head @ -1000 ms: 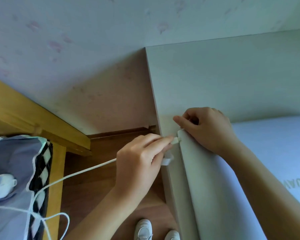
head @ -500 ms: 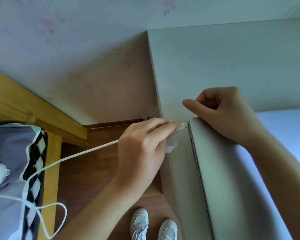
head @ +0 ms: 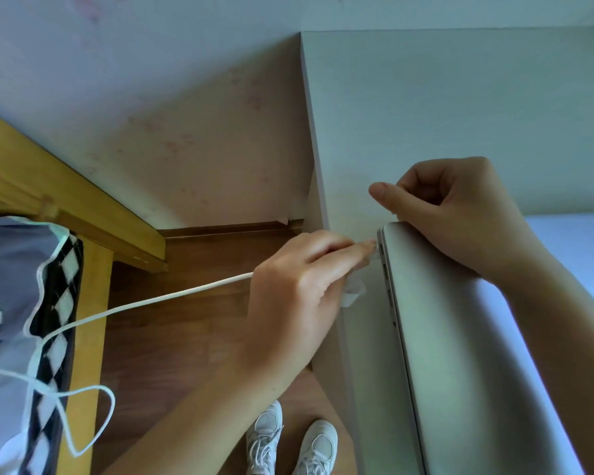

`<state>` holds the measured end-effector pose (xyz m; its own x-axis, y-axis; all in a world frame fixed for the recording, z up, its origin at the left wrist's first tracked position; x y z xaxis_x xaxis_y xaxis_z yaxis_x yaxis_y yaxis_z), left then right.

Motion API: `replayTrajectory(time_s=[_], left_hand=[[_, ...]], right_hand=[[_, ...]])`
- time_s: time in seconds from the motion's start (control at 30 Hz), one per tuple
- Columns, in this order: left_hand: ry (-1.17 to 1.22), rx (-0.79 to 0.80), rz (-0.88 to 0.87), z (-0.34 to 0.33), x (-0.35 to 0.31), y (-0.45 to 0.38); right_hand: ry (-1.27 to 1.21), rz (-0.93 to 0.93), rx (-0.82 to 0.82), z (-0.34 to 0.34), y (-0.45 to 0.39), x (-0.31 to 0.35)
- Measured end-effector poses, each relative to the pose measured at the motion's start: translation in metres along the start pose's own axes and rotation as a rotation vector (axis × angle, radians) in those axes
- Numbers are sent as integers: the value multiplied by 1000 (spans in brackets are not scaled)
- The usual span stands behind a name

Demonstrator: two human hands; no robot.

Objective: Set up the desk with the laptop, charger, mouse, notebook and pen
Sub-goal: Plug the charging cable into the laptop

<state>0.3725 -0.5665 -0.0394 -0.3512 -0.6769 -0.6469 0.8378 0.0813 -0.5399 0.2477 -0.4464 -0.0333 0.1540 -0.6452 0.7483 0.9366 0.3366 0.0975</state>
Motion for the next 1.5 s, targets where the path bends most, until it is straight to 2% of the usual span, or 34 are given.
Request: replayTrajectory(time_s=[0.2,0.93,1.0,1.1,1.2,1.27,1.33,1.5], left_hand=[[0,-52,18,9,5,4],[-121,-34,-75,-11,10,-3],[-190,3,-80,-14,10,-6],[-349,55,-80,-16,4,-11],[-449,172,9,-22,1,-12],[-464,302,37,-32,-5,-10],[-472,430,-11,-48,-16,-7],[-509,603,-127,-92,-47,4]], right_hand=[[-3,-1,-4,3,-1,0],[82,24,-73,-14,-12,-16],[100,30,-99,-13,-13,-16],[159,87,-224,-5,-1,-7],[285,188,-301,2,24,0],[463,195,-277,4,42,-12],[587,157,-239,10,61,-31],[711,5,-142,35,113,-75]])
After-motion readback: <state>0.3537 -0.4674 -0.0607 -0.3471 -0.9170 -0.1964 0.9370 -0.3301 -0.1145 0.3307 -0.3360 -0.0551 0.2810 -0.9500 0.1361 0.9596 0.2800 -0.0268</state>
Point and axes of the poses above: each hand's wrist, its own y-axis away from the middle knuckle, its own z-axis out of the back of the hand, x = y × z, the point moved 8 cm from there along -y, towards the middle knuckle, and after that the axes turned 5 degrees about -z, right-handed, at the moved point
